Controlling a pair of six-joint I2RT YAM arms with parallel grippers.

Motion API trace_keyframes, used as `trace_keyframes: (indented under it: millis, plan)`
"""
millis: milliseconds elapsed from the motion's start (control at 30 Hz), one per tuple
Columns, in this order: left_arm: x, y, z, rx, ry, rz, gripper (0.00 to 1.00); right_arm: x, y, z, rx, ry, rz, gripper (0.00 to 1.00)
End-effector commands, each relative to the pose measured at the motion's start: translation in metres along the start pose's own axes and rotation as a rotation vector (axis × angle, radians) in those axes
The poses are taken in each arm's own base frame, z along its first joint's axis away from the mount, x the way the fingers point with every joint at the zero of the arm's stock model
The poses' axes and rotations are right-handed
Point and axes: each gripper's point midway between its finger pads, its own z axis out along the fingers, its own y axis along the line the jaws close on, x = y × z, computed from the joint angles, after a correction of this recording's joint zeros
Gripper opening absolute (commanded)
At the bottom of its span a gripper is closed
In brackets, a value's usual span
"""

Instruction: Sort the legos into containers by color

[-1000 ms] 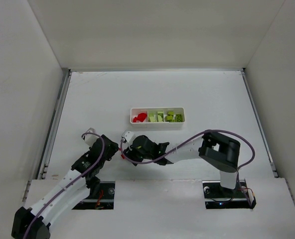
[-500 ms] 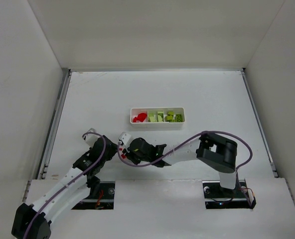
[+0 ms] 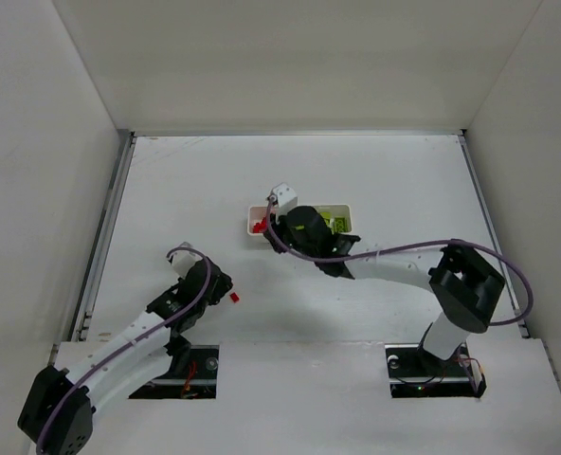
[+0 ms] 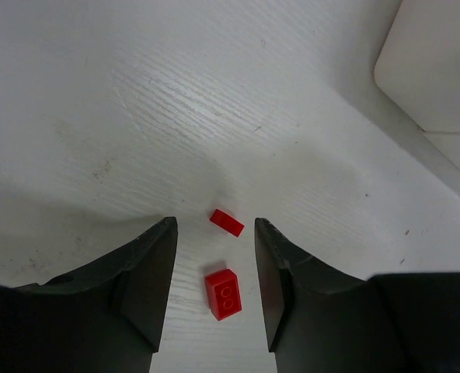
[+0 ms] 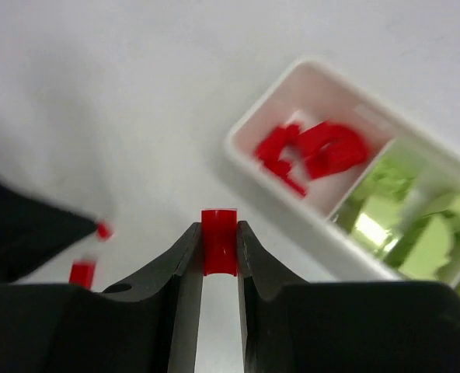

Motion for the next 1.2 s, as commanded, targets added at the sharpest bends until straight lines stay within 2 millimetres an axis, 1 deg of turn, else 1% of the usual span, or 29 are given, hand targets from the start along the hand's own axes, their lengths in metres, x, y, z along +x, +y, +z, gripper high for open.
trace_keyframes:
  millis: [0, 67, 200, 333, 400, 467, 533, 600, 700, 867, 1000, 1167]
  plan:
    - [-0.016, -0.018, -0.002, 0.047, -0.066, 0.016, 0.41, -0.047, -0.023, 0.018, 0.064, -0.106, 0.107, 0.23]
    - [-0.015, -0.018, -0.001, 0.051, -0.079, 0.034, 0.41, -0.050, -0.032, 0.031, 0.084, -0.101, 0.130, 0.23]
    - [-0.012, -0.016, 0.002, 0.040, -0.085, 0.078, 0.41, -0.052, -0.043, 0.055, 0.114, -0.095, 0.156, 0.23]
    - [-0.008, -0.016, 0.004, 0.038, -0.082, 0.111, 0.42, -0.050, -0.051, 0.067, 0.139, -0.093, 0.182, 0.28]
    - [-0.007, -0.017, 0.004, 0.037, -0.080, 0.130, 0.42, -0.048, -0.050, 0.071, 0.136, -0.089, 0.190, 0.33]
    - [-0.007, -0.017, 0.005, 0.036, -0.086, 0.139, 0.42, -0.049, -0.050, 0.072, 0.137, -0.093, 0.190, 0.42]
    - [-0.006, -0.019, 0.006, 0.039, -0.087, 0.143, 0.42, -0.049, -0.050, 0.070, 0.139, -0.096, 0.188, 0.49]
    - [-0.005, -0.020, 0.007, 0.039, -0.084, 0.162, 0.42, -0.049, -0.051, 0.065, 0.144, -0.103, 0.192, 0.53]
    - [-0.002, -0.022, 0.010, 0.037, -0.081, 0.189, 0.42, -0.049, -0.053, 0.051, 0.156, -0.120, 0.195, 0.53]
    - [0.001, -0.022, 0.012, 0.017, -0.074, 0.246, 0.34, -0.045, -0.050, 0.021, 0.147, -0.166, 0.214, 0.53]
    - [0.004, -0.021, 0.012, 0.002, -0.065, 0.276, 0.30, -0.038, -0.057, 0.003, 0.170, -0.185, 0.229, 0.53]
    - [0.006, -0.015, 0.010, -0.030, -0.063, 0.316, 0.28, -0.034, -0.066, -0.014, 0.199, -0.207, 0.239, 0.53]
